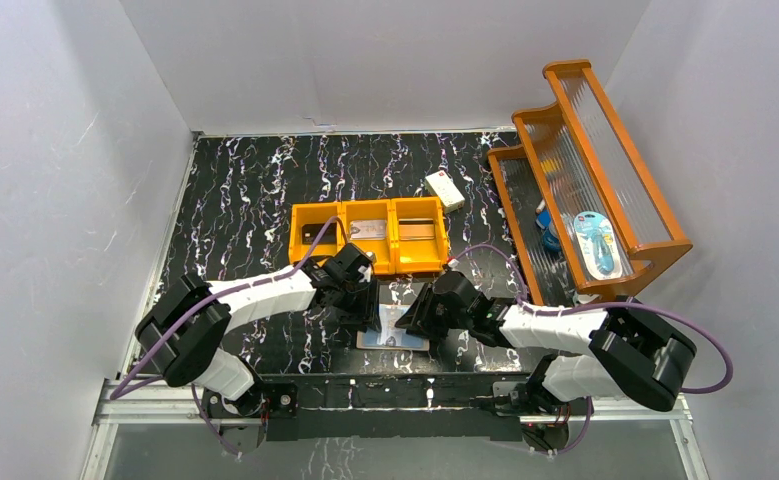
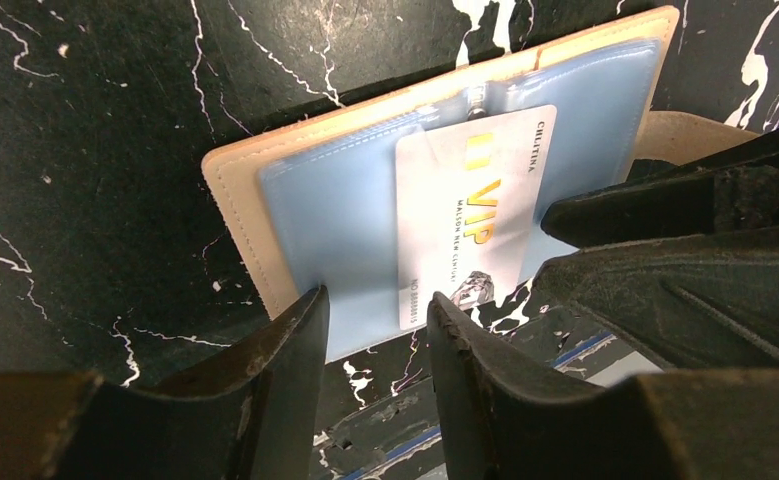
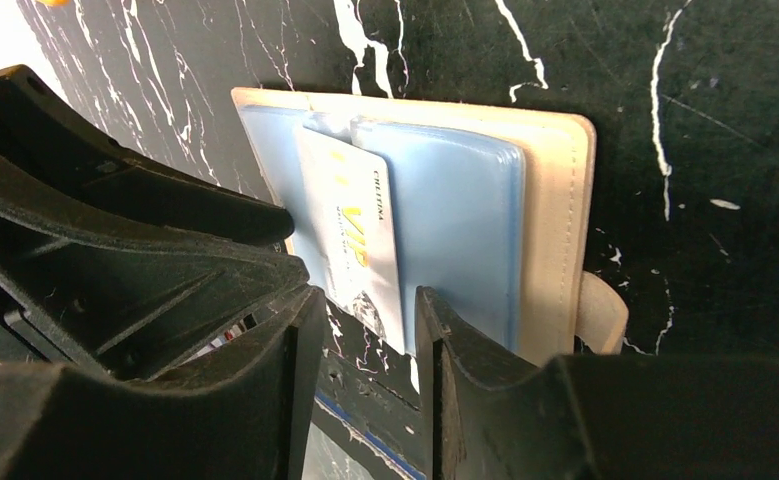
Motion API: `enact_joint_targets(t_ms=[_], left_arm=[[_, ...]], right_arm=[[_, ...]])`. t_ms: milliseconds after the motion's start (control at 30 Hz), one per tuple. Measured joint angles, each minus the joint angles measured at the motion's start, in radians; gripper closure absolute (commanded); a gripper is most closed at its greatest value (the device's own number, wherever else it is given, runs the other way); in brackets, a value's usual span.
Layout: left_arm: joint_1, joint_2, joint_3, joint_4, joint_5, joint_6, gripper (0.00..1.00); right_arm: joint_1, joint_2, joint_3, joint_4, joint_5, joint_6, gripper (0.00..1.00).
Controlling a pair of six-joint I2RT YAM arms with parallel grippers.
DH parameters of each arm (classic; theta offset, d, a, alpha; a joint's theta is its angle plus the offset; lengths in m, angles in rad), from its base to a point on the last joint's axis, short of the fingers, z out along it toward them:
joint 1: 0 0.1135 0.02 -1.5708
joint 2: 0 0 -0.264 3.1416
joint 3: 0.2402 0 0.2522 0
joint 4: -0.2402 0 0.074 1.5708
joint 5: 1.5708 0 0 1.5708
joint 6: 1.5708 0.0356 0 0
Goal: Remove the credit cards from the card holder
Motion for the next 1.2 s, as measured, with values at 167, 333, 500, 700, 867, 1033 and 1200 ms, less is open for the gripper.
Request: enact_joint_targets(t_ms=[167, 333, 500, 700, 867, 1033, 1200], left_arm=[[0.001, -0.007, -0.021, 0.028, -0.001, -0.017, 0.63], [0.002, -0.029, -0.05, 0.056, -0.003, -0.024, 0.65], [0.002, -0.032, -0.055, 0.063, -0.004, -0.025, 0.68], [0.002, -0.031, -0.056, 0.062, -0.004, -0.024, 0.7], [0.002, -0.031, -0.056, 0.062, -0.004, -0.024, 0.71], [0.002, -0.031, -0.057, 0.062, -0.003, -0.025, 0.72], [0.002, -0.028, -0.057, 0.062, 0.003, -0.024, 0.74]], right_arm=[[-0.008, 0.0, 0.005, -0.004, -0.012, -0.029, 0.5], [-0.05, 0.0, 0.038, -0.021, -0.038, -0.069, 0.51], [-0.058, 0.032, 0.059, -0.003, -0.084, -0.089, 0.53], [-0.058, 0.084, 0.097, -0.053, -0.089, -0.089, 0.52], [-0.058, 0.085, 0.114, -0.116, -0.069, -0.09, 0.48], [-0.058, 0.065, 0.112, -0.126, -0.056, -0.089, 0.53], [-0.058, 0.089, 0.088, -0.053, -0.097, -0.081, 0.56]])
